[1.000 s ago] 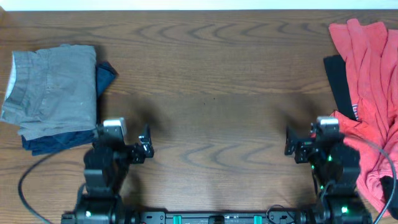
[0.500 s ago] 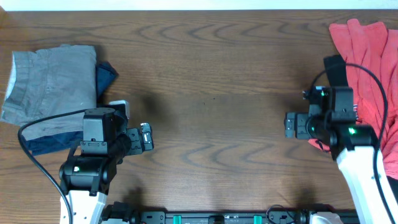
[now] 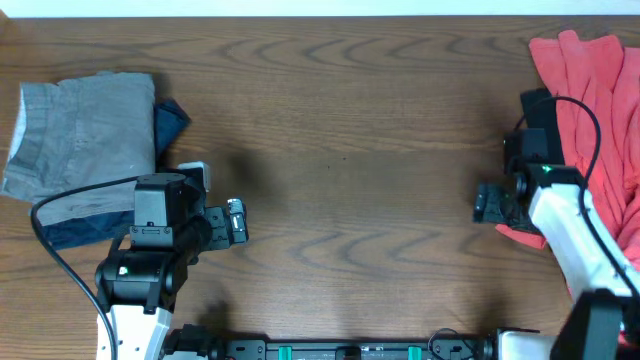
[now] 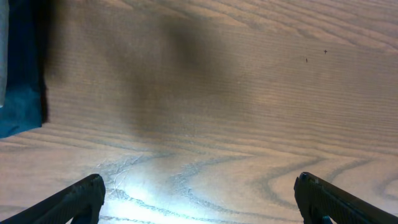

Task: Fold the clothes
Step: 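Move the right gripper to the coral shirt pile and grasp it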

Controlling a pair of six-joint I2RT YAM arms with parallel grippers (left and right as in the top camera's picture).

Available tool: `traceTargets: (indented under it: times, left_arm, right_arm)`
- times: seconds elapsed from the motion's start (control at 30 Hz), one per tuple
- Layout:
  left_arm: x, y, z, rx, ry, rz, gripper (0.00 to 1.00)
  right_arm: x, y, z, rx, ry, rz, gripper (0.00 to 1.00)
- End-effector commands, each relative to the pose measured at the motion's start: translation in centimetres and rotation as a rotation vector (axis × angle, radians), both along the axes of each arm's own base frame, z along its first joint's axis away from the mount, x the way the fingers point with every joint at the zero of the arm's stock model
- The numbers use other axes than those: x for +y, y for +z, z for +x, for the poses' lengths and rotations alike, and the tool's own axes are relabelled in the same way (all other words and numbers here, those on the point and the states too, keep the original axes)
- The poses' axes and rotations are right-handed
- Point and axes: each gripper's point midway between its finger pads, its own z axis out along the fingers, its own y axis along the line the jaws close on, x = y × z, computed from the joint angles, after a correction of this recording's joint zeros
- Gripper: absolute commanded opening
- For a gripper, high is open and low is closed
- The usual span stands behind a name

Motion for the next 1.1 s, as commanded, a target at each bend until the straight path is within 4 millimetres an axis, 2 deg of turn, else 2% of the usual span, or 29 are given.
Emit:
traceTargets:
  times: [0.0, 0.13, 0.27, 0.47, 0.7, 0.83, 0.93, 1.0, 1.03, 1.07]
  left_arm:
    - [-0.1, 0.8, 0.2, -0.015, 0.006, -0.014, 0.98]
    - [-0.1, 0.8, 0.3, -0.016, 0.006, -0.014, 0.98]
    - [-0.1, 0.8, 0.3, -0.016, 0.006, -0.014, 0.98]
    - [-0.1, 0.8, 0.3, -0.016, 0.006, -0.014, 0.98]
    - [-0.1, 0.8, 0.3, -0.016, 0.006, -0.014, 0.98]
    - [-0.1, 0.8, 0.3, -0.016, 0.006, -0.014, 0.98]
    - [-0.1, 0.8, 0.3, -0.016, 0.006, -0.014, 0.98]
    - [-0.1, 0.8, 0.3, -0.016, 0.006, -0.014, 0.98]
    - [-0.1, 0.8, 0.3, -0.016, 0.006, -0.014, 0.98]
    - [-0.1, 0.8, 0.3, -0.016, 0.006, -0.014, 0.98]
  right_arm:
    - [-2.3, -0.3, -0.2, 0.021, -0.108, -0.087, 0.9]
    - [-3.0, -1.6, -0.8, 0.073, -0.135, -0.085, 0.8]
    - [-3.5, -2.3, -1.0, 0.093, -0.159, -0.082, 0.75]
    - [-3.6, -2.8, -0.2, 0.07, -0.164, -0.074, 0.7]
    - [-1.9, -3.8, -0.4, 0.075, -0.16, 0.027, 0.73]
    - [-1.8, -4.6, -1.1, 0.083, -0.159, 0.027, 0.78]
    - [-1.7, -5.3, -1.5, 0.08, -0.16, 0.026, 0.78]
    - [-1.8, -5.7, -1.6, 0.075, -0.16, 0.022, 0.73]
    - [-1.8, -5.8, -1.6, 0.073, -0.16, 0.021, 0.68]
    - [-1.8, -5.9, -1.6, 0.07, -0.161, 0.019, 0.58]
